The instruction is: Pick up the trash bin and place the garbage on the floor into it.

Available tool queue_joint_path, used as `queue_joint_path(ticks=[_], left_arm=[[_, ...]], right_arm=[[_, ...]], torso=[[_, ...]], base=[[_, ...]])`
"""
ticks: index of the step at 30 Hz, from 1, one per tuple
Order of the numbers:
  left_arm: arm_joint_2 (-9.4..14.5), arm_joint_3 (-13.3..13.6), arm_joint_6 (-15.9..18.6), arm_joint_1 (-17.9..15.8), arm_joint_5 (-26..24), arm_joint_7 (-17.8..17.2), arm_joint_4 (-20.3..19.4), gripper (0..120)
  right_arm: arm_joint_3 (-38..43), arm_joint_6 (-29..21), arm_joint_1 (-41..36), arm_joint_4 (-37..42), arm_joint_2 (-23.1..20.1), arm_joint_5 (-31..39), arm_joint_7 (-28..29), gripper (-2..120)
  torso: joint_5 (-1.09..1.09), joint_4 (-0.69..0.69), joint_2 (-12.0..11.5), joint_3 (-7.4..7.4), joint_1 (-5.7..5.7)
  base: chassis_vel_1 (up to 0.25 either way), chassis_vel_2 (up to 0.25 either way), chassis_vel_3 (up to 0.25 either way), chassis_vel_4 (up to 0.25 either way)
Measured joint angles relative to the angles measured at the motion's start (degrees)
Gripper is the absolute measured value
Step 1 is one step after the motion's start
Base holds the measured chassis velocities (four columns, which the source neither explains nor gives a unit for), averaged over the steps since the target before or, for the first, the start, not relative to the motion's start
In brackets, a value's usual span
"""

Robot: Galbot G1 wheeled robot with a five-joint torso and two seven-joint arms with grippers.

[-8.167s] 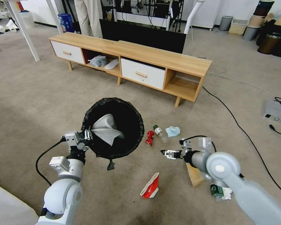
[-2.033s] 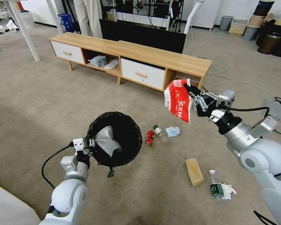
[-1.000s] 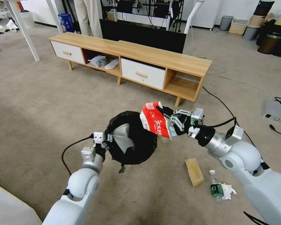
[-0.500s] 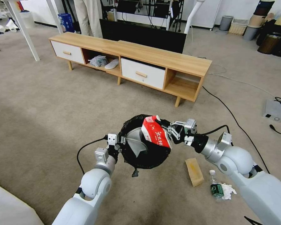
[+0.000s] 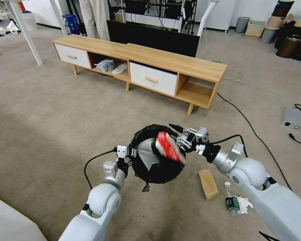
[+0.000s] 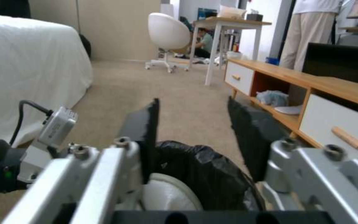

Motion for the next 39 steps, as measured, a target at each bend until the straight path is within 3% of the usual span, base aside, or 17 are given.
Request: queue_joint_path(ticks=[4, 12, 15, 19, 27, 37, 39], left_arm=[[-0.12, 0.01, -0.03, 0.10, 0.01, 0.00, 0.00, 4], [-0.62, 0.01, -0.12, 0.64, 0.30, -0.03, 0.14, 4], [-0.85, -0.41, -0.12, 0.84, 0.35, -0.22, 0.13, 4], [-2.03, -3.32, -0.49, 1.90, 0.93, -1.06, -0.50, 4], [-2.06, -5.45, -0.42, 2.63, 1.32, -2.28, -1.78, 4], [-2.10, -8.18, 0.52, 3.85, 1.31, -2.75, -3.47, 4], [-1.89, -8.82, 1.35, 3.98, 0.60, -3.17, -4.49, 4]], right_arm=[[0.26, 0.06, -0.21, 0.33, -0.27, 0.18, 0.56, 59], [2.65, 0.13, -1.49, 2.46, -1.54, 0.66, 1.16, 95], [4.43, 0.21, -2.02, 3.46, -1.70, 0.66, 1.67, 99], [11.83, -2.02, -3.73, 6.42, -1.04, -0.72, 8.68, 100], [18.52, -6.48, -6.00, 6.89, -0.67, -2.28, 15.18, 100], [23.52, -16.49, -12.44, 7.79, -0.25, -2.56, 29.21, 100], [24.03, -20.73, -14.16, 7.66, -0.15, -1.53, 32.92, 100]], torso=[[0.00, 0.00, 0.00, 0.00, 0.00], [0.00, 0.00, 0.00, 0.00, 0.00], [0.00, 0.00, 0.00, 0.00, 0.00], [0.00, 0.00, 0.00, 0.00, 0.00], [0.00, 0.00, 0.00, 0.00, 0.00], [0.00, -0.01, 0.01, -0.01, 0.00], [0.00, 0.00, 0.01, 0.00, 0.00]], base=[[0.000, 0.000, 0.000, 0.000], [0.000, 0.000, 0.000, 0.000], [0.000, 0.000, 0.000, 0.000], [0.000, 0.000, 0.000, 0.000], [0.000, 0.000, 0.000, 0.000], [0.000, 0.000, 0.000, 0.000], [0.000, 0.000, 0.000, 0.000]])
